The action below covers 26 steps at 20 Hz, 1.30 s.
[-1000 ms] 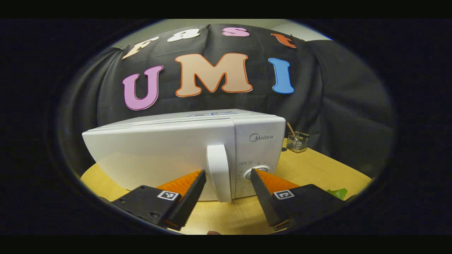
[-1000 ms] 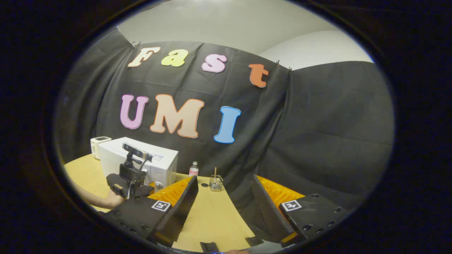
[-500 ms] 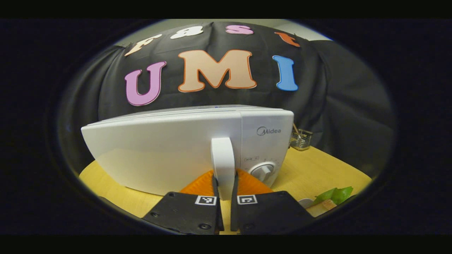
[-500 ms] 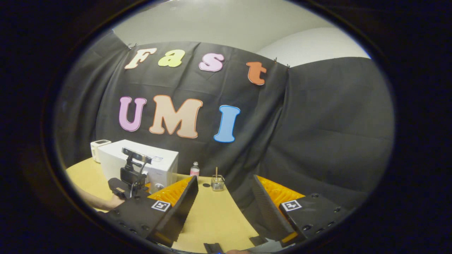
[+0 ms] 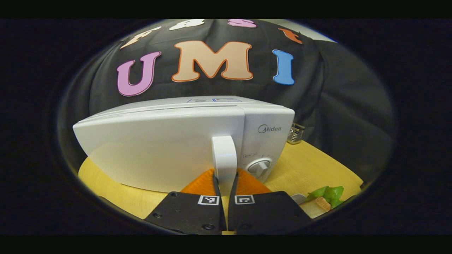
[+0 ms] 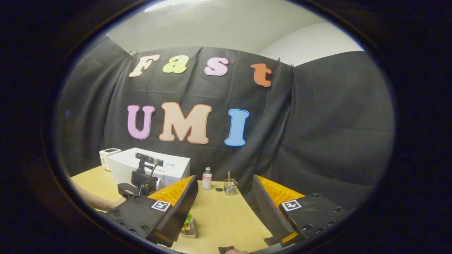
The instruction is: Open the microwave oven with the left hand, put the food in, and close the microwave oven.
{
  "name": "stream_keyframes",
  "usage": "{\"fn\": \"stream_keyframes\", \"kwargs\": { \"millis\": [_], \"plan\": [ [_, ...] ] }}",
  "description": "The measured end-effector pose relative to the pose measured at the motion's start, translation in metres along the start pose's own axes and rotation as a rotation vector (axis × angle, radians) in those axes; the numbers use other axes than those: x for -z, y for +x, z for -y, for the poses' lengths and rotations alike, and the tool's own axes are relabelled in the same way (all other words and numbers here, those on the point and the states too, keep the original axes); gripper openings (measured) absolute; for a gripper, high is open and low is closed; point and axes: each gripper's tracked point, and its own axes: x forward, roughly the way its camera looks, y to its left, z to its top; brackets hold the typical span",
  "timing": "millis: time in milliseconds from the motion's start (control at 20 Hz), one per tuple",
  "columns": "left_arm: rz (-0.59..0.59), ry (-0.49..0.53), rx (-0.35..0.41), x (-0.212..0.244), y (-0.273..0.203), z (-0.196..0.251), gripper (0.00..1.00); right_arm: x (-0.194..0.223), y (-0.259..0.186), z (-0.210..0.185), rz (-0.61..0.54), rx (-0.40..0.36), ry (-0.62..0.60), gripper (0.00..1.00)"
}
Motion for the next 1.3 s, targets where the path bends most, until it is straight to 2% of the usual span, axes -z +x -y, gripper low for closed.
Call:
{"fn": "stream_keyframes", "kwargs": {
  "millis": [100, 150, 300, 450, 550, 650, 750, 850, 900, 950, 1050, 1150, 1300],
  "plan": [
    [-0.069, -0.010, 0.023, 0.018, -0.022, 0.002, 0.02, -0.002, 0.003, -0.012, 0.009, -0.024, 0.016, 0.96],
    [-0.021, 0.003, 0.043, 0.014, -0.038, 0.003, 0.03, -0.002, 0.005, -0.018, 0.015, -0.034, 0.023, 0.97],
    [-0.020, 0.034, 0.097, 0.042, -0.106, -0.006, 0.03, 0.000, 0.012, -0.034, 0.018, -0.062, 0.051, 0.96],
    [-0.040, 0.021, 0.106, 0.070, -0.175, -0.035, 0.01, 0.013, 0.023, -0.056, -0.009, -0.103, 0.066, 0.97],
    [-0.066, 0.010, 0.070, 0.087, -0.212, -0.064, 0.00, 0.021, 0.031, -0.074, -0.034, -0.137, 0.085, 0.97],
    [-0.082, 0.002, -0.003, 0.100, -0.243, -0.100, 0.02, 0.025, 0.039, -0.094, -0.046, -0.173, 0.100, 0.97],
    [-0.109, -0.033, -0.116, 0.111, -0.272, -0.145, 0.02, 0.028, 0.045, -0.108, -0.051, -0.203, 0.091, 0.97],
    [-0.117, -0.080, -0.260, 0.120, -0.298, -0.198, 0.02, 0.033, 0.049, -0.116, -0.052, -0.214, 0.080, 0.97],
    [-0.115, -0.107, -0.286, 0.126, -0.306, -0.217, 0.01, 0.037, 0.051, -0.120, -0.057, -0.221, 0.087, 0.97],
    [-0.080, -0.179, -0.266, 0.121, -0.308, -0.223, 0.01, 0.046, 0.053, -0.124, -0.073, -0.225, 0.090, 0.97],
    [-0.096, -0.271, -0.264, 0.130, -0.313, -0.235, 0.01, 0.068, 0.056, -0.129, -0.119, -0.234, 0.099, 0.98],
    [-0.100, -0.240, -0.251, 0.131, -0.309, -0.238, 0.02, 0.090, 0.060, -0.130, -0.159, -0.225, 0.103, 0.97],
    [-0.105, -0.220, -0.251, 0.129, -0.311, -0.241, 0.00, 0.135, 0.064, -0.129, -0.235, -0.195, 0.083, 0.97]
  ]
}}
